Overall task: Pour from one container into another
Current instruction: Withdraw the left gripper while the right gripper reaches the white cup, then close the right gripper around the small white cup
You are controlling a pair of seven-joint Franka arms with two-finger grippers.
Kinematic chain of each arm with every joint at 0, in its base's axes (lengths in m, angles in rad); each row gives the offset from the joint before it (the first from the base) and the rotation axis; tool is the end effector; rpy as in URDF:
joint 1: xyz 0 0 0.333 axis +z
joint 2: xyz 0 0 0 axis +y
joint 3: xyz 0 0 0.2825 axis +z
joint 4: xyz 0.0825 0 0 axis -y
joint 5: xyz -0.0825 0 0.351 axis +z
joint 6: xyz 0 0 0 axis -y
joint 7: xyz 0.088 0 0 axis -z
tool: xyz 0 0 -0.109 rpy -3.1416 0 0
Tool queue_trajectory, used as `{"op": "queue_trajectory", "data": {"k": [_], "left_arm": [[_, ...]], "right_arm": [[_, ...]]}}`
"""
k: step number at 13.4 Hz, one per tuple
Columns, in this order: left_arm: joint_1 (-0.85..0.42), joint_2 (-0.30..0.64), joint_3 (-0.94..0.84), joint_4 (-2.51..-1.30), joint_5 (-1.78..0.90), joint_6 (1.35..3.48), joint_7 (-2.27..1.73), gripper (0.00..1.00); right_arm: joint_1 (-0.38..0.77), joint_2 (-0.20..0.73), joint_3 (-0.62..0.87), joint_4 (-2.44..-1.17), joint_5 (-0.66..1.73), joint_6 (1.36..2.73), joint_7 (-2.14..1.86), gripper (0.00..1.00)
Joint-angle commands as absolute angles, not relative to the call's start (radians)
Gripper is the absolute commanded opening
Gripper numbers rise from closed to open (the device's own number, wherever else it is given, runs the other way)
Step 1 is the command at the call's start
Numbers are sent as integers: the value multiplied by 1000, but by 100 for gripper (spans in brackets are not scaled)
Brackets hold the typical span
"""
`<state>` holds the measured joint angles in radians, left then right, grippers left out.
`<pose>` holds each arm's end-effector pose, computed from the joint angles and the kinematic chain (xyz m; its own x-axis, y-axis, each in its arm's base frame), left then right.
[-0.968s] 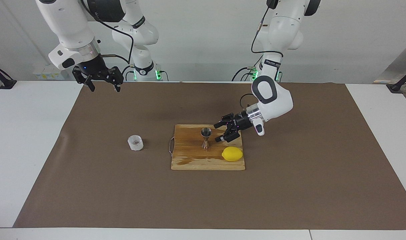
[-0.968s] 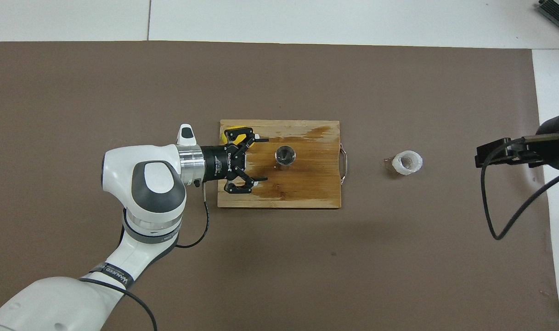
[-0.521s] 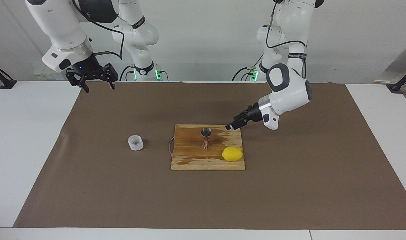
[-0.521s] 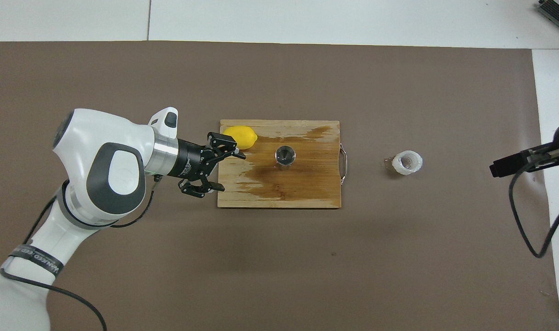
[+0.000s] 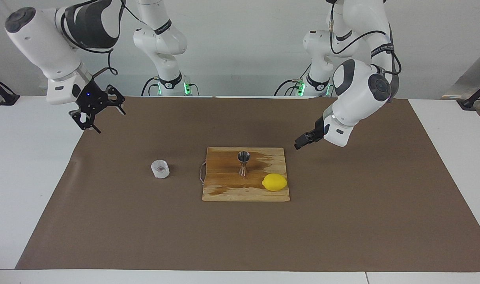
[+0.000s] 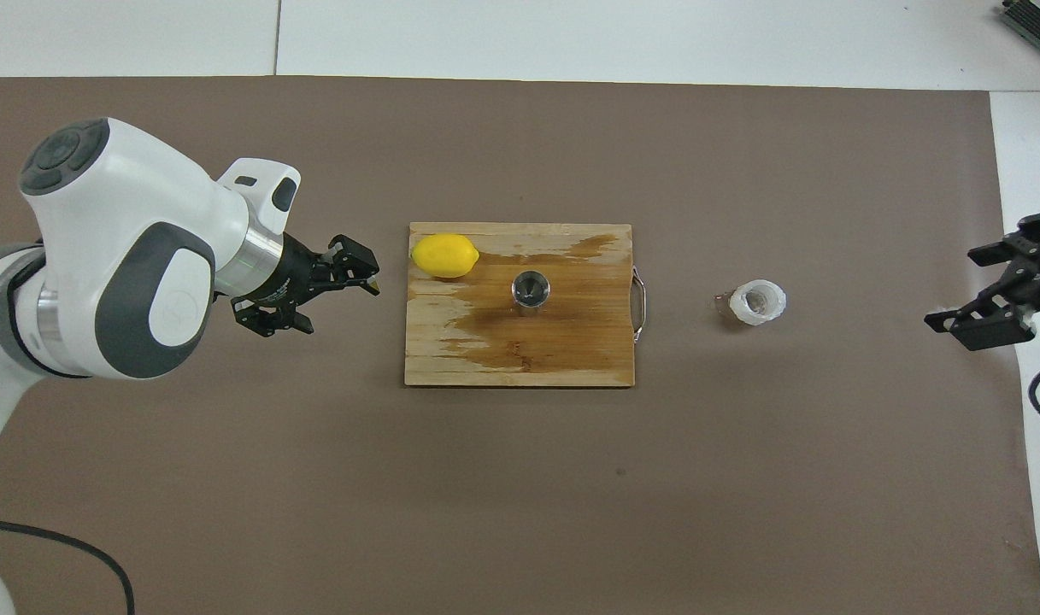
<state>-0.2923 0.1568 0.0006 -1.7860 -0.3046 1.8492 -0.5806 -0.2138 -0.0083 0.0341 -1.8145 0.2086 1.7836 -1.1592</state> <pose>0.5307 -0.1846 0.4351 0.9067 0.3461 -0.2412 0.3915 -0.9032 0.1758 0.5215 -0.0762 0.5054 0.5938 0.7857 0.1735 0.8044 -0.5847 -0.1052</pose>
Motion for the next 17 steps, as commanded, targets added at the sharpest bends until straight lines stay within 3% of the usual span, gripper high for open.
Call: {"op": "queue_trajectory", "data": {"k": [1,5,8,12,17], "left_arm": [[-291,140,2,-1734,-203,1799,-531,100],[-217,66,3,-1744,-121,1772,-269,100],[-120,19,3,-1749,-117,1769,-82,100],[-103,-14,3,-1732,-8,1753,-15,100],[-117,-27,-14,-1640,51,1606,-14,100]], "right_arm": [[-279,96,41,-1858,386,1851,-1528,100],[-293,221,43,-1874,561,1956,-1820,100],[-282,235,43,-1960,797,2042,-1919,100],[-288,353,44,-2000,1023,2029,-2120,100],[-278,351,44,-2069,1109,2019,-2209,100]]}}
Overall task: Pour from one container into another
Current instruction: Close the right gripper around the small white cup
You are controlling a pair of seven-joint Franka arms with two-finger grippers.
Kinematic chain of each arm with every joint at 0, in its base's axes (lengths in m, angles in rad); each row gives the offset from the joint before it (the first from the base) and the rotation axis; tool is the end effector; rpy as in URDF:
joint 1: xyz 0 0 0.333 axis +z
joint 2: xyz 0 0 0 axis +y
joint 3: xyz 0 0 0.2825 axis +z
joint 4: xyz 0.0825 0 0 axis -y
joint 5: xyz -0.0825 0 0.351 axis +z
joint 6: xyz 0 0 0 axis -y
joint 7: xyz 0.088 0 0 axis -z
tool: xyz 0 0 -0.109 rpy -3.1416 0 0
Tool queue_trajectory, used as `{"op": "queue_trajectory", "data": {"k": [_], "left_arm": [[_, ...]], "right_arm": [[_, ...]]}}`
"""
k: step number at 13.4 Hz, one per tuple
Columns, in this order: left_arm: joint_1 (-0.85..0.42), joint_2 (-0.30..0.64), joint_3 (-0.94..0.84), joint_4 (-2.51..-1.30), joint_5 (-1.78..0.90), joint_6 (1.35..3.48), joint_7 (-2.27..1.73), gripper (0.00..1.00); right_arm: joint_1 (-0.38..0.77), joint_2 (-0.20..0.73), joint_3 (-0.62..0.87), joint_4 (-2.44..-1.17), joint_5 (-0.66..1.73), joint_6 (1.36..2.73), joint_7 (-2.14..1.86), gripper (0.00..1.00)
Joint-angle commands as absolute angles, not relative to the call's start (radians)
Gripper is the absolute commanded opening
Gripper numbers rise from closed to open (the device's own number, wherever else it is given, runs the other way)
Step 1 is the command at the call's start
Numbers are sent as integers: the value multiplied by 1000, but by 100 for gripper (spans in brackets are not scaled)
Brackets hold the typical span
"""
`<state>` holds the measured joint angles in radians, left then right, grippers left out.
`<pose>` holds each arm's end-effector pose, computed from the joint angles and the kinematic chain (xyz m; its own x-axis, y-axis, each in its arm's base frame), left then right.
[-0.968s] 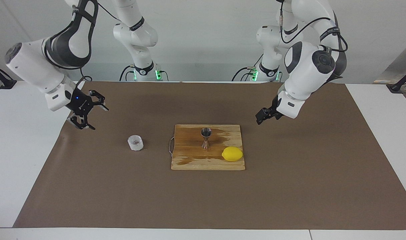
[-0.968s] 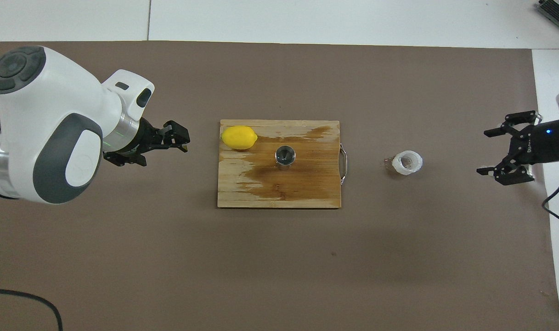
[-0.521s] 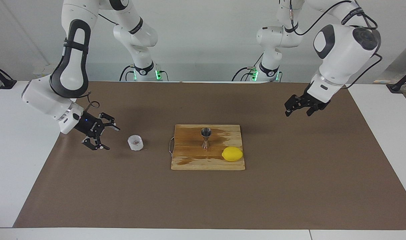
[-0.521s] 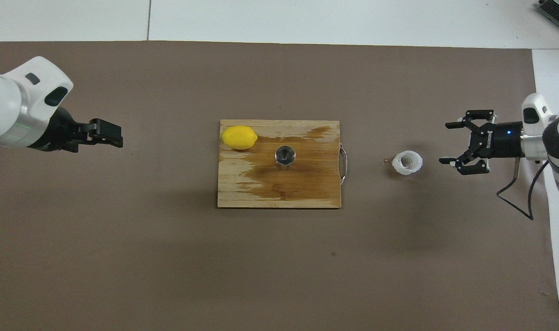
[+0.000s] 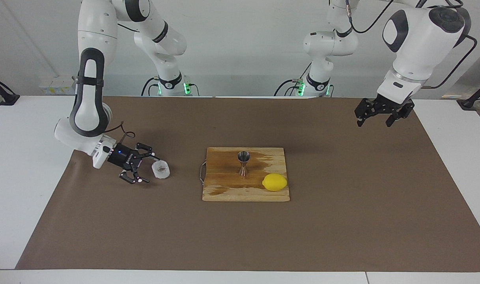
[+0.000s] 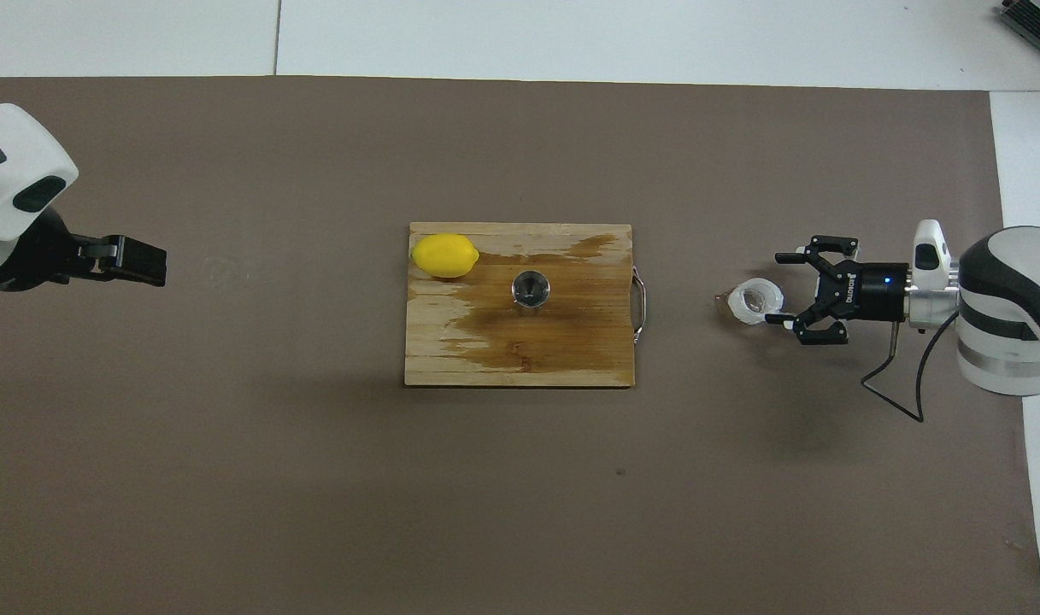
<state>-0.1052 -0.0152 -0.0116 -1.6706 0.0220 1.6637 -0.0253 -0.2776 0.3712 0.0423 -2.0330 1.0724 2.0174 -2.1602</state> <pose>0.5205 -0.0589 0.5610 0.9956 -0.0934 0.0088 -0.0932 -0.9954 -0.0219 0.5377 -0.0747 0.2500 0.2555 0.5514 0.7941 0.9532 -0.2808 -0.1118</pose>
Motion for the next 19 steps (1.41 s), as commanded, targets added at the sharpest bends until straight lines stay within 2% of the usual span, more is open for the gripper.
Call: {"op": "queue_trajectory", "data": {"k": [1,8,14,16,19], "left_arm": [[-117,-37,-26,-1641,49,1602,-14,100],[-103,-14,-28,-1574,26,1528,11,100],[-106,-2,-25,-1577,-3,1526,69,100],[-100,-3,-18,-1582,-5,1528,130,100],[-94,-6,-20,-1580,-11,1528,121,100]], "right_arm": [[-275,353,44,-2071,1109,2028,-2221,100],[-279,353,43,-2066,1095,2017,-2224,100],[-319,341,38,-2068,1074,1913,-2146,100],[-316,338,40,-2088,1062,1925,-2140,100],[-252,336,44,-2125,1081,2040,-2141,100]]}}
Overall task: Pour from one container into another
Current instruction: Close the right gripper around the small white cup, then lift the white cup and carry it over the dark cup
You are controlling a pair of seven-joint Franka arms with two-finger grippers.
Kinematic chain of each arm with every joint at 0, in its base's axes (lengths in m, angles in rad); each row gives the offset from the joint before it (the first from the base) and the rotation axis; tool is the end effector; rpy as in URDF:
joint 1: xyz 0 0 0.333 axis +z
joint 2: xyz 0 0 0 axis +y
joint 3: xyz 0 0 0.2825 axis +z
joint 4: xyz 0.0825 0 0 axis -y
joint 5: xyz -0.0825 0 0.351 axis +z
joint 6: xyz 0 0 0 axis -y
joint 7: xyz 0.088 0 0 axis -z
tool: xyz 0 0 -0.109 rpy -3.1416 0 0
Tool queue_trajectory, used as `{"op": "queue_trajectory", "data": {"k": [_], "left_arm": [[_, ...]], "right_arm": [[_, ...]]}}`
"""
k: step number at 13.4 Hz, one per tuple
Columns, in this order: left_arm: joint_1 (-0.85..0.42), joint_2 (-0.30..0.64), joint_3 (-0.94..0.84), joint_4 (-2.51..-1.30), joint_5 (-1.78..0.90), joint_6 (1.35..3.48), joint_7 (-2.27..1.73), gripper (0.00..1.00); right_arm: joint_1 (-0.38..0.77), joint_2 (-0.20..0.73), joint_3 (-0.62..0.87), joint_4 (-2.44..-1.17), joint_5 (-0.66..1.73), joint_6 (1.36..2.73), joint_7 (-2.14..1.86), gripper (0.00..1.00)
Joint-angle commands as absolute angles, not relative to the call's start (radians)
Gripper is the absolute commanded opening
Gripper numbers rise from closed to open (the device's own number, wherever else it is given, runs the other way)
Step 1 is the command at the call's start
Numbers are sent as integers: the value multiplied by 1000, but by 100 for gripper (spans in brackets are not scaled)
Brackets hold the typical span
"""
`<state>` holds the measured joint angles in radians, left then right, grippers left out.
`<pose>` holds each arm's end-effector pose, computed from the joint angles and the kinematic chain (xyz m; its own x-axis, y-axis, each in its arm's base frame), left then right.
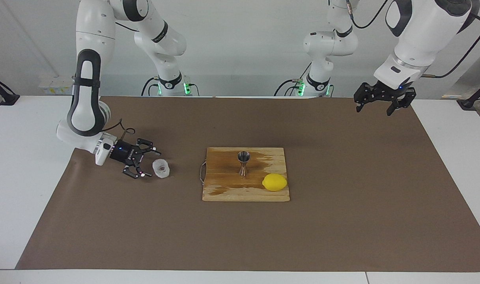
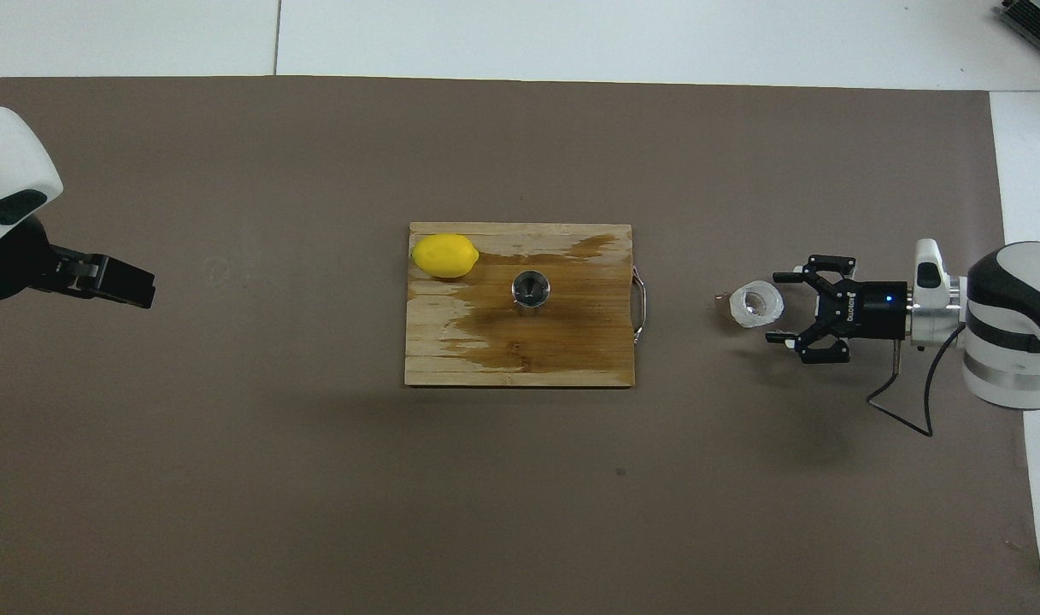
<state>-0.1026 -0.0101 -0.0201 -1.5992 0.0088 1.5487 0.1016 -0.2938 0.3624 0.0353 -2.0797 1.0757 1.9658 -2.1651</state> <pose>0.5119 -0.0622 0.5799 0.9742 -0.2221 -0.0411 -0.2225 -0.9749 -0.0049 0.5193 -0.0766 0.2386 0.2894 0.5160 0.8062 0.9488 -0.2660 -0.1704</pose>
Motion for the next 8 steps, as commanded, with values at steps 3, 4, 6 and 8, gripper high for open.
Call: {"op": "queue_trajectory", "data": {"k": [3,4,6,8], "left_arm": [[-92,-14,-18,-1582,-17,1525,115,100],[-94,-14,-18,-1580,-18,1526,101,100],[-94,-15,-18,-1577,-18,1526,97,100],[-94,-20,-20,-1580,-17,1529,97,100]], "right_arm": [[-172,348,43,-2125,1153,2169,-2180,100],[-160,353,43,-2125,1160,2193,-2183,100],[-161,354,41,-2123,1157,2210,-2183,38],[-161,354,41,-2118,1151,2217,-2175,13]]}}
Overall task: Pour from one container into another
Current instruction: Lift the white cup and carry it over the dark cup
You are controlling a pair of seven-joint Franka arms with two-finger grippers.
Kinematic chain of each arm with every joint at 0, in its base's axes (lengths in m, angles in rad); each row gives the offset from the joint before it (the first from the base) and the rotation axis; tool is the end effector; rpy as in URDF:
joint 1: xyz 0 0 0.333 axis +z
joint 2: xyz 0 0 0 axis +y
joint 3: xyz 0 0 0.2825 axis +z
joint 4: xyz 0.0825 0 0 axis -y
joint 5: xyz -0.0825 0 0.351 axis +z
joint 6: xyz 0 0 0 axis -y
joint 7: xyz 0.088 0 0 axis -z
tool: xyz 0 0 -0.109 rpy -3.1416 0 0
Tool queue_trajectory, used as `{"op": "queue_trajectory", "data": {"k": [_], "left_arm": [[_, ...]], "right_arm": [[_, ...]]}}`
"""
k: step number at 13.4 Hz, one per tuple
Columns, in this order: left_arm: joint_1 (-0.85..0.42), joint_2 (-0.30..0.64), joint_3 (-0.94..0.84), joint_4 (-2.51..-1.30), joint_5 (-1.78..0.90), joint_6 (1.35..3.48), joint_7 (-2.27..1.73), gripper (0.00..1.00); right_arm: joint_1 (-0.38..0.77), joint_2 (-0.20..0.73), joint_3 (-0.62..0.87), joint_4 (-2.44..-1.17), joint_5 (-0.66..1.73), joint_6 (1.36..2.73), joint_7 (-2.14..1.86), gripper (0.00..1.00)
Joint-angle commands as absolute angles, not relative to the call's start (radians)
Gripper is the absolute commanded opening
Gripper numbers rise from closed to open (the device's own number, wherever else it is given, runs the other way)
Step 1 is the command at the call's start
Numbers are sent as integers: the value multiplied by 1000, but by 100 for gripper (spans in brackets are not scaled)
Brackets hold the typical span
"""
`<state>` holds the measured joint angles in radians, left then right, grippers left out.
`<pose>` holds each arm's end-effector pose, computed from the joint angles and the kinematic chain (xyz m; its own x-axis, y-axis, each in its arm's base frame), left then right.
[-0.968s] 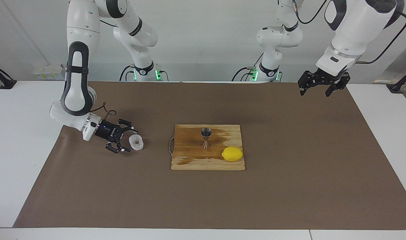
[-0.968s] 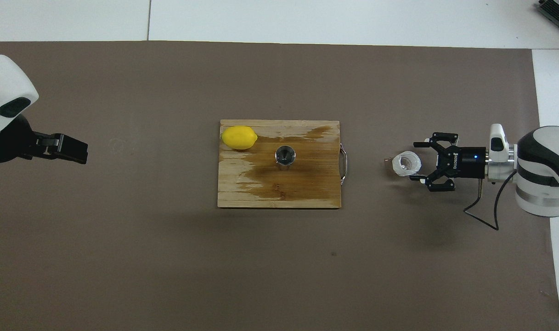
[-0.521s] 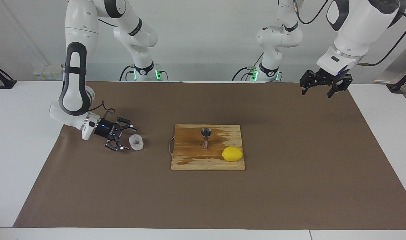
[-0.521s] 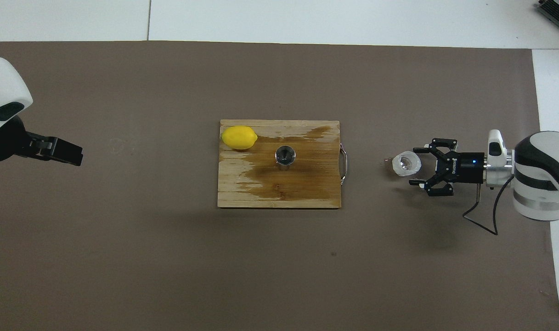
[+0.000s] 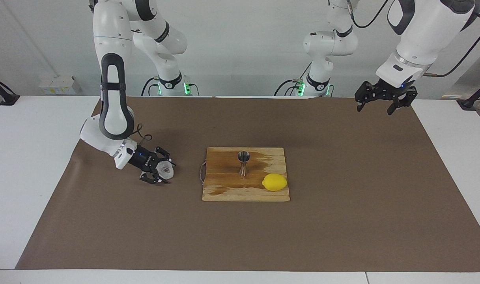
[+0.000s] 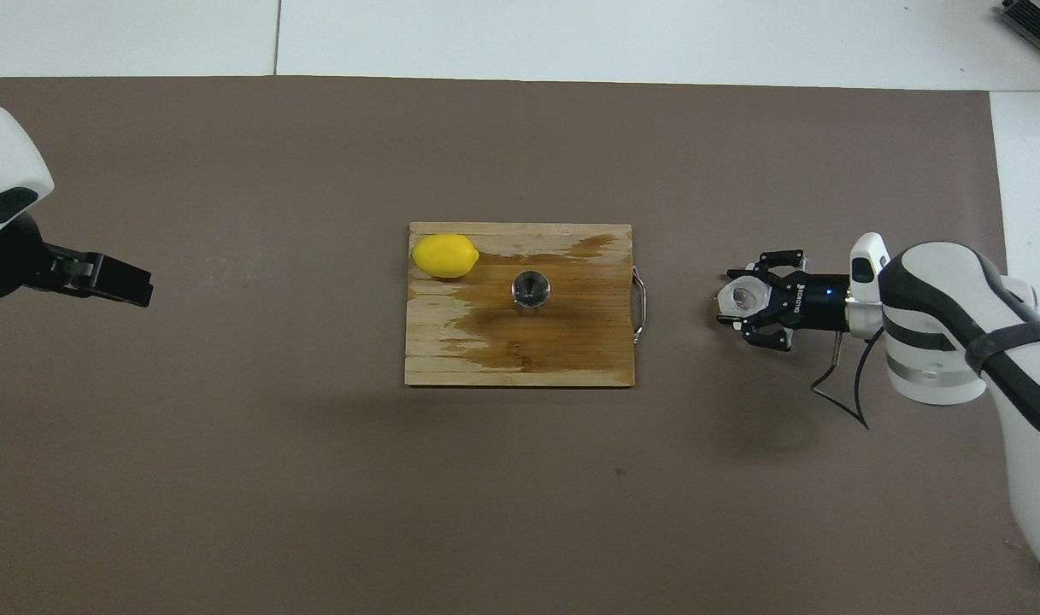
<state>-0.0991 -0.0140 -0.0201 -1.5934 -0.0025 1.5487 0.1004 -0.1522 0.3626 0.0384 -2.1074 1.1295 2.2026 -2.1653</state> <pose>0.5112 -0.0616 0.5845 0.9755 -0.2178 -0.0303 -0.2178 -0.9760 0.0053 0.5329 -0.0281 0.2295 0.2677 0.6160 0.7409 0.9460 -0.3140 -0.0807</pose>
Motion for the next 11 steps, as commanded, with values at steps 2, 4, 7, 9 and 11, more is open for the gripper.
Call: {"op": "queue_trajectory", "data": {"k": [2,4,7,9,11], "left_arm": [[-100,-21,-20,-1582,-15,1525,92,100],[-104,-23,-20,-1583,-15,1517,97,100],[-94,-23,-20,-1583,-15,1520,95,100],[-94,-23,-20,-1583,-15,1520,95,100],[-95,-23,-20,-1583,-15,1520,97,100]], "right_arm": [[-156,342,44,-2091,1149,2218,-2137,11],[-118,316,52,-2066,1128,2218,-2039,10],[-17,278,52,-1982,868,2237,-1765,10],[40,259,55,-1927,670,2221,-1587,9],[101,244,55,-1895,510,2204,-1481,9]]}}
